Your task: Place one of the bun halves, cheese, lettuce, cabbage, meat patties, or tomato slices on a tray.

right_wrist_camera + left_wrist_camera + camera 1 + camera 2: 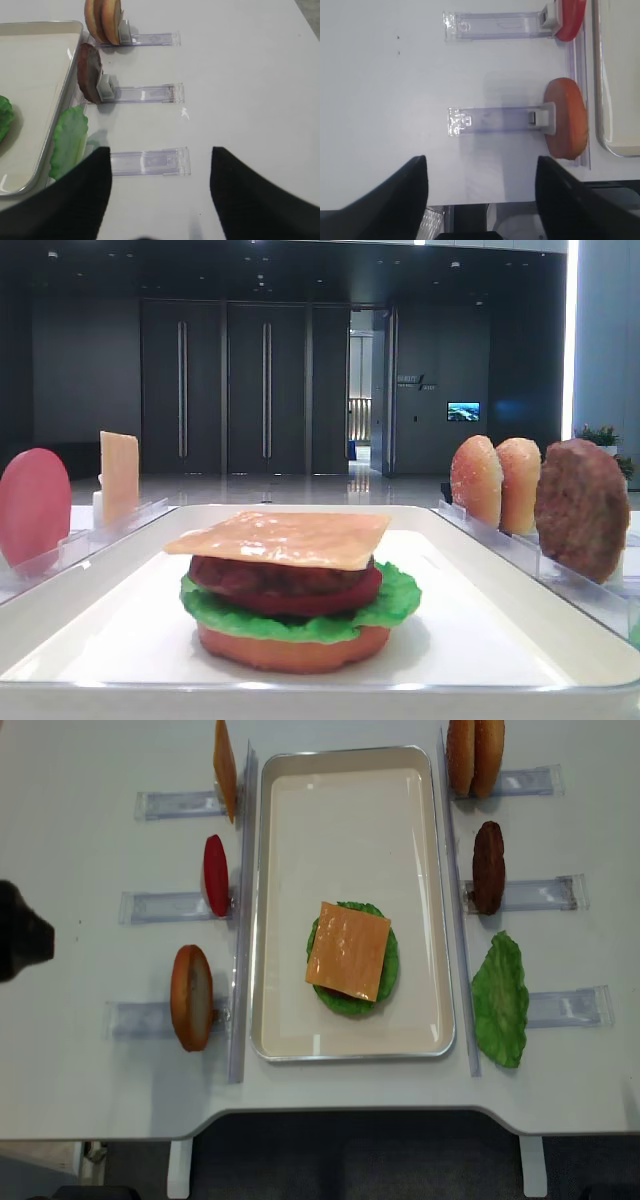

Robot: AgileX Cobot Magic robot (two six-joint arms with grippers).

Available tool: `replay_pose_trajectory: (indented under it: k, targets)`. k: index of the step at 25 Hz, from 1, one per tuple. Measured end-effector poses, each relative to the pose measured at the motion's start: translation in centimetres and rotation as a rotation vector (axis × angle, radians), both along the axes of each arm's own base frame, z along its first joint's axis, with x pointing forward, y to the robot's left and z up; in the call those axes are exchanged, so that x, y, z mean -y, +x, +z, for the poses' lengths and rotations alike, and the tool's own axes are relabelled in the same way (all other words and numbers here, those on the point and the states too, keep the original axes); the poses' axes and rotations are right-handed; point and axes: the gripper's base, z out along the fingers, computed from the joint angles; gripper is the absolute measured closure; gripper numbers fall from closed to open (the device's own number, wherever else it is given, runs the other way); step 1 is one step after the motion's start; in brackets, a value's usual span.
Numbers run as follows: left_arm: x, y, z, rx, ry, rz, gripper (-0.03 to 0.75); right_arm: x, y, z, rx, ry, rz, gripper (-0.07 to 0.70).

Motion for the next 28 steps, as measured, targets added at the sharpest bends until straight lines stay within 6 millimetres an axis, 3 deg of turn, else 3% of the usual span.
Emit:
replay_pose_trajectory:
  k: [5,12,23,28]
  targets:
    - [0.2,-4.9,-0.5,0.122,-0.053,-0.007,0.202,0.0,0.0,0.0,0.000,0.000,0.000,0.216]
    - [0.5,-9.8,-0.5,0.303,-0.119,-0.041,0.202,0.0,0.0,0.0,0.000,0.000,0.000,0.216]
    - [-0.2,-14.9,-3.3,0.518,-0.067,-0.029,0.202,0.0,0.0,0.0,0.000,0.000,0.000,0.216]
    - [-0.3,-15.5,-4.6,0.546,-0.060,-0.026,0.202,0.0,0.0,0.0,0.000,0.000,0.000,0.216]
